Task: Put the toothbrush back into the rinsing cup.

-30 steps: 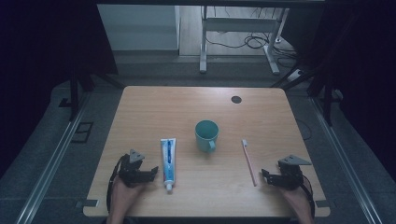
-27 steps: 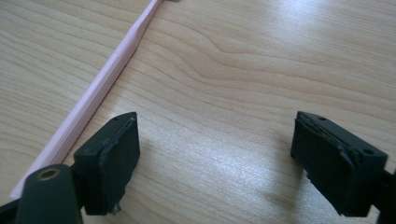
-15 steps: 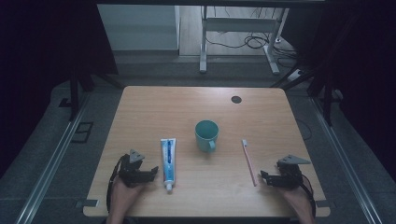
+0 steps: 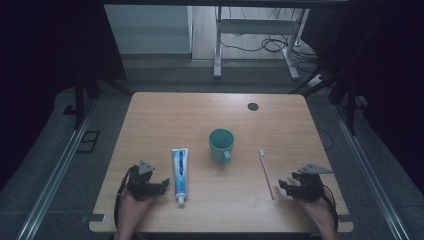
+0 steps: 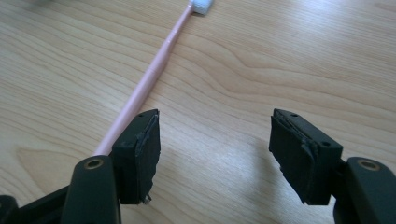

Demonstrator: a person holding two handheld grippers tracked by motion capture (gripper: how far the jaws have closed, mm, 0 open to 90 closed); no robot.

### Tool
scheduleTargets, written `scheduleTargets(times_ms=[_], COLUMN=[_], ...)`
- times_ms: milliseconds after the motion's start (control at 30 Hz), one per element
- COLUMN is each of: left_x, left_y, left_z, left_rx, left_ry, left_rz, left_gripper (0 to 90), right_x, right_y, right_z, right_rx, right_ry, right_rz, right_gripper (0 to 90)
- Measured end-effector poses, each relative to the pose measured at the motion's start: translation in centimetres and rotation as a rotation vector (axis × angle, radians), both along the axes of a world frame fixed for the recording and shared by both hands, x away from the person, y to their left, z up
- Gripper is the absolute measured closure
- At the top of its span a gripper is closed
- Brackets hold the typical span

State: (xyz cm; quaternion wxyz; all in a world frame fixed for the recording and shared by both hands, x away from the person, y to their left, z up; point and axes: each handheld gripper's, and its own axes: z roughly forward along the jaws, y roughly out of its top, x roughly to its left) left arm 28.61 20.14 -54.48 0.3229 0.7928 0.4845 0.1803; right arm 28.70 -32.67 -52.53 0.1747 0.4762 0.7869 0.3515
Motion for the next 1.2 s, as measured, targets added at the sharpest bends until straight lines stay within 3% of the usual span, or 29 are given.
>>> scheduleTargets(times_ms=[700, 1200], left_x=[0.0, 0.0], left_y=[-0.1, -0.1], left_z=[0.0, 0.0], left_rx=[-0.002, -0.001], left_ry=[0.0, 0.001], left_rz=[0.009, 0.009], left_gripper=[13.0, 13.0], right_x=[1.1, 2.2], right_y=[1.9, 4.1], right_z=[1.4, 1.5], right_rx=[0.018, -0.026], right_ry=[0.036, 0.062], right_rz=[0.076, 0.136], right_gripper=[40.2, 52.9])
